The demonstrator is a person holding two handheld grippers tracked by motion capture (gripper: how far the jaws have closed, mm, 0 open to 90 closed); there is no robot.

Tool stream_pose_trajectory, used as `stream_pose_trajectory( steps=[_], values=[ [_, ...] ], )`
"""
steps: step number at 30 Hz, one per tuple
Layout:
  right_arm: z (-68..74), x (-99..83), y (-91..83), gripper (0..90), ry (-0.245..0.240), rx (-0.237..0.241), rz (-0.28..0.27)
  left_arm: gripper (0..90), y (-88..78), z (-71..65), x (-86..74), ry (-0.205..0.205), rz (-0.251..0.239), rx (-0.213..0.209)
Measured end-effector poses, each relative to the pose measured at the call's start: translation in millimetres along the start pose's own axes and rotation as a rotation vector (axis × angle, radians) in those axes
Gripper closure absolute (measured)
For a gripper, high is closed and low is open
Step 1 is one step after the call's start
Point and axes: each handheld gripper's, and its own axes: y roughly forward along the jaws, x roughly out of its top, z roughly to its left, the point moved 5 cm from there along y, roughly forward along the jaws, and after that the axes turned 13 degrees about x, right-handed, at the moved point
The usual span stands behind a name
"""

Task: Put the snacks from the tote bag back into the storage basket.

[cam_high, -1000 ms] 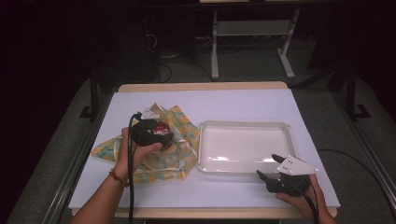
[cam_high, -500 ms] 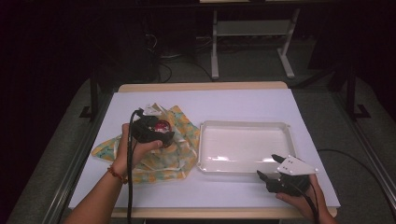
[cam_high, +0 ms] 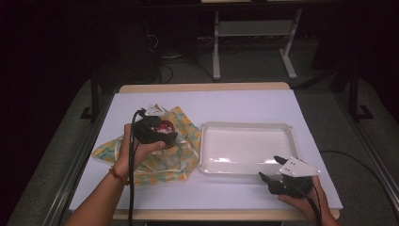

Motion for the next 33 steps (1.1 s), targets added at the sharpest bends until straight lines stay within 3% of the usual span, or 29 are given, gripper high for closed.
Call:
stream_pose_trajectory(
  steps=[33],
  values=[
    [-0.1,-0.3,-0.2,25.0,-0.005,-0.001,0.001,25.4,-0.6,-17.0,9.8,0.027,-0.018,-0.032]
  ],
)
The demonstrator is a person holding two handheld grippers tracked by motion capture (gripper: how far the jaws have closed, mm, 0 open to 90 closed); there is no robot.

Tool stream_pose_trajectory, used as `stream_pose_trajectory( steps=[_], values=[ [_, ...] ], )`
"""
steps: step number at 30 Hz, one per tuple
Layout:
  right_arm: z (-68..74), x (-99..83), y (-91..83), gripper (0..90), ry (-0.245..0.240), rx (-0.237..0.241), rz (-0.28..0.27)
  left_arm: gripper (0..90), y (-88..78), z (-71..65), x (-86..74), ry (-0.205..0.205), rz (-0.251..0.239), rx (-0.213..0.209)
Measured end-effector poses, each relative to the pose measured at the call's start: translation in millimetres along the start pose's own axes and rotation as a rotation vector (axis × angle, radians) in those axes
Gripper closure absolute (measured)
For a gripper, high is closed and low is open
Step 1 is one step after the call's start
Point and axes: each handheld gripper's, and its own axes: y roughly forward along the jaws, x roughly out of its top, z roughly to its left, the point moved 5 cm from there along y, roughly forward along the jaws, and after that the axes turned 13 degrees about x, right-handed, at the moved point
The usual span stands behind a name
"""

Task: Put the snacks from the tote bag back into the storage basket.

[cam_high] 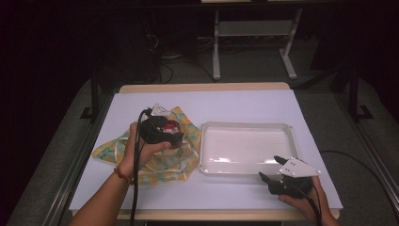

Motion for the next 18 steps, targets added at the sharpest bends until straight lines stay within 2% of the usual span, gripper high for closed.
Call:
stream_pose_trajectory(
  steps=[18],
  values=[
    [0.0,0.2,-0.3,25.0,-0.002,0.000,-0.001,25.5,3.4,-12.3,6.4,0.012,-0.006,-0.026]
  ],
)
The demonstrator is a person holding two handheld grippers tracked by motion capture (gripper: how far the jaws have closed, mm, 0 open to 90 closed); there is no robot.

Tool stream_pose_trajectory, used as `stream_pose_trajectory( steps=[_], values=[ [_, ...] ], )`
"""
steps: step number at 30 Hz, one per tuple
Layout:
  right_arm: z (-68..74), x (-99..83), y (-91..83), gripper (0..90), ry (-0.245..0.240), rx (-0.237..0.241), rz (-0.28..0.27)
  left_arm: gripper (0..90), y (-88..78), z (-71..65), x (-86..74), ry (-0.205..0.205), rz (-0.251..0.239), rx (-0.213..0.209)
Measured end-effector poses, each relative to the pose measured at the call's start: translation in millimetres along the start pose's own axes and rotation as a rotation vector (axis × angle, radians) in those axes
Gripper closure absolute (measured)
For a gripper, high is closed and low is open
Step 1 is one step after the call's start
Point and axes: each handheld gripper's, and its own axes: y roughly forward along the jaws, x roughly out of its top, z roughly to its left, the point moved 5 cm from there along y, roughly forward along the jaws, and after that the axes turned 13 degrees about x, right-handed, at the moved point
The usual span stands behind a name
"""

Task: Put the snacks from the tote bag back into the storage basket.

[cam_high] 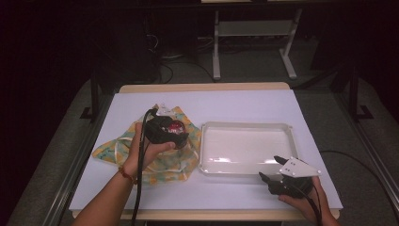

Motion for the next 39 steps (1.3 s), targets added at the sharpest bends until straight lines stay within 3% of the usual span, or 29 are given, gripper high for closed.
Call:
stream_pose_trajectory(
  steps=[39],
  values=[
    [0.1,0.4,-0.8,25.0,0.004,-0.001,-0.005,25.5,8.8,-22.9,16.0,0.025,-0.007,-0.037]
  ],
)
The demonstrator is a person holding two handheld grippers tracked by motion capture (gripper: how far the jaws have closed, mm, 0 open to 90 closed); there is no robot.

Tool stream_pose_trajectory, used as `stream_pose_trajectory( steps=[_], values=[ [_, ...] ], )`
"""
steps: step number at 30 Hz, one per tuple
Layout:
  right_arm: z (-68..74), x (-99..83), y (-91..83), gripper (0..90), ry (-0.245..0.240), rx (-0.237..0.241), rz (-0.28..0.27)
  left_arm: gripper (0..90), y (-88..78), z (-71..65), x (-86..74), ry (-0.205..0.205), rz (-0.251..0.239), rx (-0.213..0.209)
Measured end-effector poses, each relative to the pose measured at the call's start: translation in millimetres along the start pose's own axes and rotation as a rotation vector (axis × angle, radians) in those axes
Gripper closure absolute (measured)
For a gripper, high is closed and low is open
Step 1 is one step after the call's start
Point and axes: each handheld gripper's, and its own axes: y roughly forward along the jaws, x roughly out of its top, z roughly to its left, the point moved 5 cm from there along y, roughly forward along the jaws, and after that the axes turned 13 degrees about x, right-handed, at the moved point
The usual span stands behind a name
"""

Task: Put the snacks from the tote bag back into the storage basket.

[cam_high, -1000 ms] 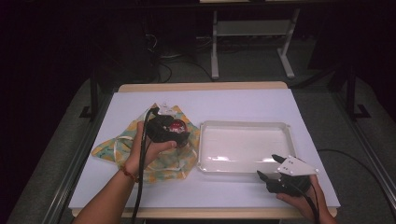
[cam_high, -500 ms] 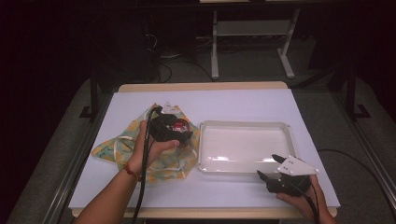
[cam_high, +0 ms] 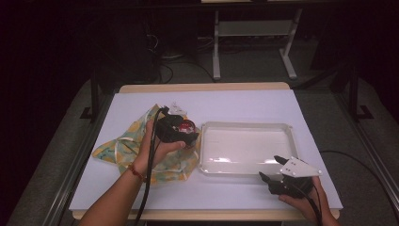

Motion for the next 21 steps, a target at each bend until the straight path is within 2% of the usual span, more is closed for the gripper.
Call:
stream_pose_trajectory(
  steps=[21],
  values=[
    [0.0,-0.3,-0.3,25.0,0.002,0.000,-0.002,25.5,6.2,-15.3,8.3,0.020,-0.001,-0.022]
  ],
)
